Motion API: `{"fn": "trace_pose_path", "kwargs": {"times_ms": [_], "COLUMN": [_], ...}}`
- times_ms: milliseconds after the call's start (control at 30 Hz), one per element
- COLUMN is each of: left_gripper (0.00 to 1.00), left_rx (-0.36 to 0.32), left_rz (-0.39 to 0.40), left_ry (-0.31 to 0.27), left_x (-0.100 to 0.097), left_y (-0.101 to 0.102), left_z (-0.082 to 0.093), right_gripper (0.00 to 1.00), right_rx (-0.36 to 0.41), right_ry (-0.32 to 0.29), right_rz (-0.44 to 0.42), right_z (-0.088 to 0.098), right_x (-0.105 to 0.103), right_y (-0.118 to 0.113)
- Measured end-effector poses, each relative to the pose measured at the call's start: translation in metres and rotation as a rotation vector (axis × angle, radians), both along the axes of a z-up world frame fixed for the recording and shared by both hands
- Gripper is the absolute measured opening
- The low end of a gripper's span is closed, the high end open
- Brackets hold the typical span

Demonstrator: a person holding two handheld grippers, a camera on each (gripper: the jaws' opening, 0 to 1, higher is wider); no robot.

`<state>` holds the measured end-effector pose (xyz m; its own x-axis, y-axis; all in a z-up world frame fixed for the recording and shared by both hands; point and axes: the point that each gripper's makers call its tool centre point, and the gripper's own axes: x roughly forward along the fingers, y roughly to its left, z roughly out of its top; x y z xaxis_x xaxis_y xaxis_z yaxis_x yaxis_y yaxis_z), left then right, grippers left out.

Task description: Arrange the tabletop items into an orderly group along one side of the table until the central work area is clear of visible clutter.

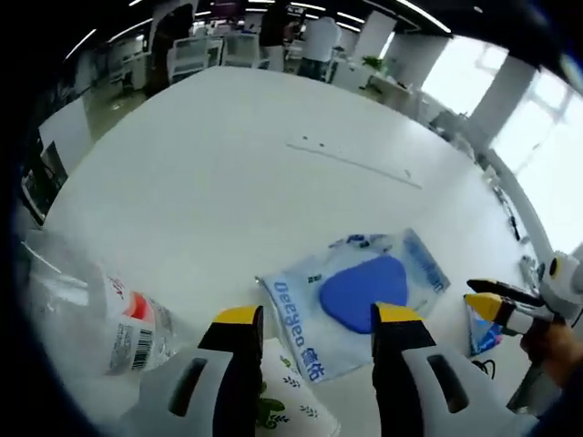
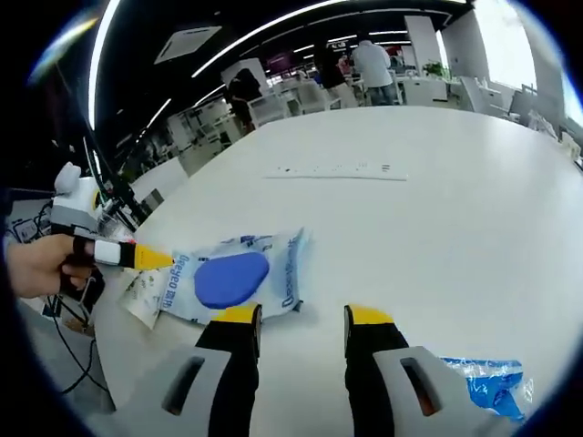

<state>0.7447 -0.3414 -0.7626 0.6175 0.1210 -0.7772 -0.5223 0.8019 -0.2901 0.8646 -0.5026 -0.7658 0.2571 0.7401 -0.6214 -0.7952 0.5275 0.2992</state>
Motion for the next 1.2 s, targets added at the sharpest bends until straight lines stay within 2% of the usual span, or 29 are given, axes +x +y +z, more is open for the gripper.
{"fn": "trace_pose_path", "kwargs": {"times_ms": [300,333,500,600,633,667,700,733,800,900,933,1000,1133,1200], "left_gripper": [0.43,0.41,0.40,0.32,0.29,0.28,0.26,0.22,0.17,0.03,0.02,0.01,0.00,0.00], "left_rx": [-0.024,0.002,-0.051,-0.019,-0.030,-0.095,-0.125,-0.079,-0.065,-0.051,-0.049,-0.059,-0.094,-0.083], "left_rz": [0.016,0.013,0.046,0.040,0.041,0.061,0.082,0.078,0.061,0.058,0.053,0.058,0.076,0.069], "left_ry": [0.042,0.031,0.051,0.070,0.072,0.045,0.037,0.037,0.058,0.062,0.058,0.056,0.009,0.006], "left_x": [0.004,0.007,0.007,0.004,0.006,0.011,0.012,0.012,0.012,0.011,0.012,0.012,0.020,0.022], "left_y": [0.006,0.010,0.011,0.014,0.014,0.007,0.006,0.013,0.012,0.014,0.014,0.013,0.012,0.012], "left_z": [-0.015,-0.013,-0.022,-0.025,-0.027,-0.028,-0.028,-0.026,-0.028,-0.028,-0.028,-0.028,-0.020,-0.017], "right_gripper": [0.33,0.32,0.31,0.27,0.25,0.24,0.23,0.21,0.15,0.04,0.03,0.01,0.00,0.00], "right_rx": [-0.028,-0.032,-0.028,-0.042,-0.045,-0.045,-0.042,-0.040,-0.036,-0.030,-0.033,-0.034,-0.042,-0.038], "right_ry": [0.010,0.008,0.021,0.025,0.027,0.030,0.034,0.034,0.026,0.022,0.004,0.014,0.005,0.009], "right_rz": [0.014,0.017,0.008,0.015,0.017,0.019,0.021,0.022,0.030,0.036,0.039,0.040,0.054,0.055], "right_z": [-0.020,-0.019,-0.023,-0.033,-0.036,-0.037,-0.038,-0.038,-0.039,-0.040,-0.040,-0.040,-0.038,-0.034], "right_x": [0.013,0.013,0.016,0.019,0.020,0.020,0.019,0.017,0.015,0.015,0.017,0.017,0.016,0.014], "right_y": [0.019,0.020,0.023,0.025,0.026,0.027,0.028,0.027,0.028,0.032,0.032,0.031,0.029,0.027]}}
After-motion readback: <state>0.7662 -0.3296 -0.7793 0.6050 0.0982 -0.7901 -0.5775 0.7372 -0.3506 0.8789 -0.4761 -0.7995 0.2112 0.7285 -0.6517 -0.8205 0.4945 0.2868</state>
